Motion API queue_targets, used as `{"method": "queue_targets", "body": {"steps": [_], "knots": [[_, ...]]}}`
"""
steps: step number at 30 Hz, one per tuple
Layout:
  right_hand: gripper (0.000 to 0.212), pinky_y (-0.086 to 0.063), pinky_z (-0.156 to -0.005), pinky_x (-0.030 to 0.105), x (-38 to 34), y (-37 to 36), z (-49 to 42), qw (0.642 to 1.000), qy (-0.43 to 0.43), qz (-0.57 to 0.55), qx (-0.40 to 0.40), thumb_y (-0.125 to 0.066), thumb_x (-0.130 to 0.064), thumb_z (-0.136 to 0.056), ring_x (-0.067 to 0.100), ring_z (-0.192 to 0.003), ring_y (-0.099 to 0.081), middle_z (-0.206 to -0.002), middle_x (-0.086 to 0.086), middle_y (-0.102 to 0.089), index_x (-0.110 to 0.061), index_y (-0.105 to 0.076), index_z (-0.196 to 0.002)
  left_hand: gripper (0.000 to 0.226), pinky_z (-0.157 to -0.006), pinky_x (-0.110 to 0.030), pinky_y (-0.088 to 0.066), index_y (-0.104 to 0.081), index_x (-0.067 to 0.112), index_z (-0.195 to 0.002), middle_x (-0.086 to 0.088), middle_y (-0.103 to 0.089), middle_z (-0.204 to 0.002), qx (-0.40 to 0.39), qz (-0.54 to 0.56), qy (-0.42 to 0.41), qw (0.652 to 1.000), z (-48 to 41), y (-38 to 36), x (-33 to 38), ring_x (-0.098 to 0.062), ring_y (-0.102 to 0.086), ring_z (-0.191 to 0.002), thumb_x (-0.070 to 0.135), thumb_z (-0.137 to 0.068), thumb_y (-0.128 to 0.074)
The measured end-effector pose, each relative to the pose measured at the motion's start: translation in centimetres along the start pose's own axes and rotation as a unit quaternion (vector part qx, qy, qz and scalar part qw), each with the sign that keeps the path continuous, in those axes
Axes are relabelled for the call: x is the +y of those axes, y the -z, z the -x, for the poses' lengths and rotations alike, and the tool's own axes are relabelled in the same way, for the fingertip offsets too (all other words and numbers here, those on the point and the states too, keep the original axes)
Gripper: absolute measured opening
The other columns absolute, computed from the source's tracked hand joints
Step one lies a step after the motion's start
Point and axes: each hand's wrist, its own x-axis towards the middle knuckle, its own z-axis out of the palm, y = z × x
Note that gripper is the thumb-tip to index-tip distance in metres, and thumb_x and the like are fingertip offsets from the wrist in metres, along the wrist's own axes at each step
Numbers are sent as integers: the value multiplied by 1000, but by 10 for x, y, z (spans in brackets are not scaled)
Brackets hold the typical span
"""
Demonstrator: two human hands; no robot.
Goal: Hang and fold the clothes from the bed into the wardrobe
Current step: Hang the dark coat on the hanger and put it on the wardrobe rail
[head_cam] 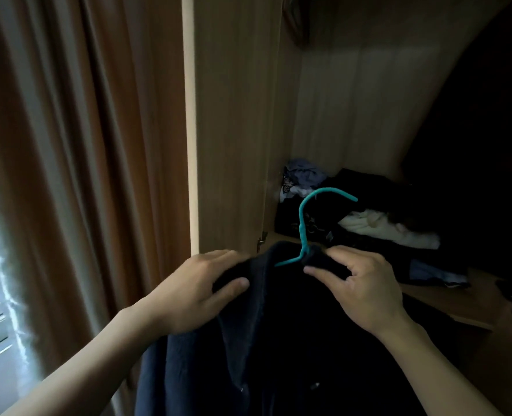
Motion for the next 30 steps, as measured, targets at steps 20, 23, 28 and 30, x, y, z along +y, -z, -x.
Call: {"method": "queue_targets", "body": {"steps": [20, 23, 28, 30], "knots": [[15, -51, -70, 49, 20, 77, -69, 980, 23, 36, 196, -75, -30, -84, 17, -80, -65, -85, -8, -67, -20, -74, -95, 28, -61, -44, -42, -49, 15, -86, -1, -60, -66, 46, 2, -74, 996, -100, 21, 75, -19, -57, -60, 42, -93, -47], [13, -52, -71, 48, 17, 90, -86, 973, -2, 19, 229, -74, -28, -85, 18, -79, -65, -83, -4, -66, -18, -74, -94, 24, -56, -36, -39, -44, 16, -79, 0, -54, -62, 104, -33, -61, 992, -124, 28, 91, -18, -51, -57, 31, -95, -55], [10, -54, -73, 36, 15, 118, -119, 964, -14, 17, 267, -74, -19, -86, 12, -80, -64, -85, -2, -66, -16, -75, -95, 21, -61, -44, -48, -36, 23, -85, 5, -50, -76, 152, -111, -37, 981, -161, 44, 115, -24, -52, -71, 36, -97, -46], [9, -54, -74, 31, 17, 129, -133, 961, -12, 19, 275, -74, -17, -85, 8, -79, -64, -85, -2, -66, -17, -74, -94, 20, -59, -41, -46, -35, 23, -88, 6, -50, -81, 180, -160, -29, 970, -174, 48, 124, -25, -53, -74, 39, -99, -41]]}}
